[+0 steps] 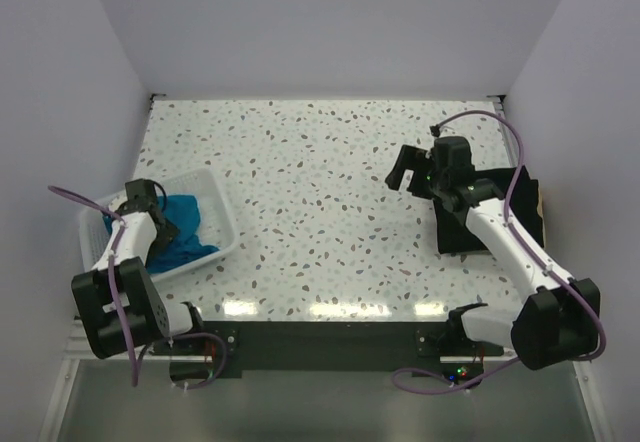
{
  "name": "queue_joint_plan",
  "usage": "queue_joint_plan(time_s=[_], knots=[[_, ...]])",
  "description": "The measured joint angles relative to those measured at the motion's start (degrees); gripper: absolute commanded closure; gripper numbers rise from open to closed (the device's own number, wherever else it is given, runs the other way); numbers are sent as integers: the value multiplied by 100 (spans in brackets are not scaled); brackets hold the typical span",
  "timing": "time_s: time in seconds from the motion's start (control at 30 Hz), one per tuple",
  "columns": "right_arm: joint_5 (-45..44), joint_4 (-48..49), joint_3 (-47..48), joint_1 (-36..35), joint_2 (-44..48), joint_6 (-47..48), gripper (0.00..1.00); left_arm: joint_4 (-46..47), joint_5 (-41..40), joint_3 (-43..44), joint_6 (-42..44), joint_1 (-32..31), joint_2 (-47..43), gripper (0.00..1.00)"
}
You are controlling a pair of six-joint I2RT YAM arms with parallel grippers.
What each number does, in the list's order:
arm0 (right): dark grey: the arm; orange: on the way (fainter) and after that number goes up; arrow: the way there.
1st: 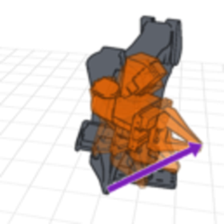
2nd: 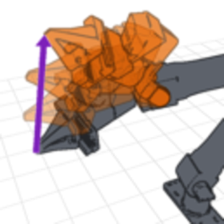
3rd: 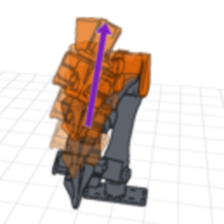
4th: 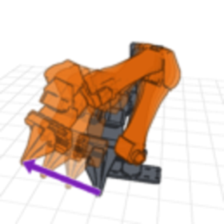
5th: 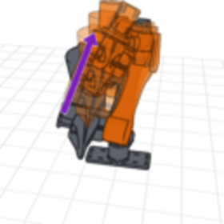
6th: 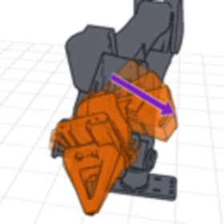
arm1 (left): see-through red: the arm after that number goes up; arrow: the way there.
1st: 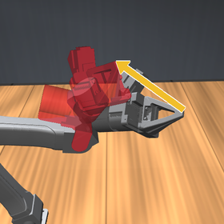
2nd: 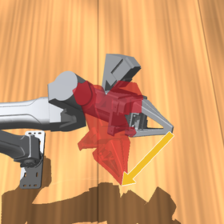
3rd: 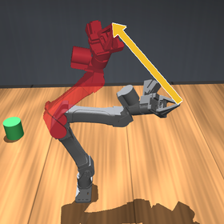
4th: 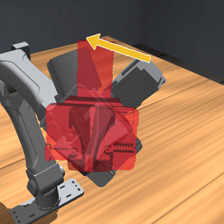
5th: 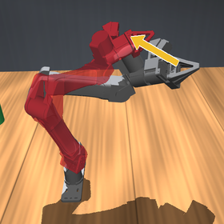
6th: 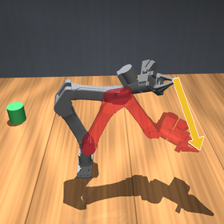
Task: Fold and stack the t-shirts
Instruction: Grab the tshirt from the pile
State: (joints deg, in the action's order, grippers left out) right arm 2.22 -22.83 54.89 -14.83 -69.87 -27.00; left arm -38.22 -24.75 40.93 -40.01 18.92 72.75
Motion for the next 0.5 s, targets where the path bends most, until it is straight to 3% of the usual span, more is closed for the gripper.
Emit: queue_joint_plan(time_s=[0.03,0.07,0.13,0.17,0.2,0.5], knots=[[31,-4,24,0,-44,4,1,114,85,-50,31,81,94,33],[35,-9,57,0,-105,13,1,234,170,-103,52,140,146,55],[28,-33,149,0,-219,46,1,435,308,-175,87,173,131,77],[26,-42,201,0,-262,68,1,501,350,-208,94,170,92,94],[9,-57,249,0,-293,81,1,525,356,-245,85,175,42,100],[-170,-63,542,0,-302,63,1,87,671,-11,-256,208,-1211,100]])
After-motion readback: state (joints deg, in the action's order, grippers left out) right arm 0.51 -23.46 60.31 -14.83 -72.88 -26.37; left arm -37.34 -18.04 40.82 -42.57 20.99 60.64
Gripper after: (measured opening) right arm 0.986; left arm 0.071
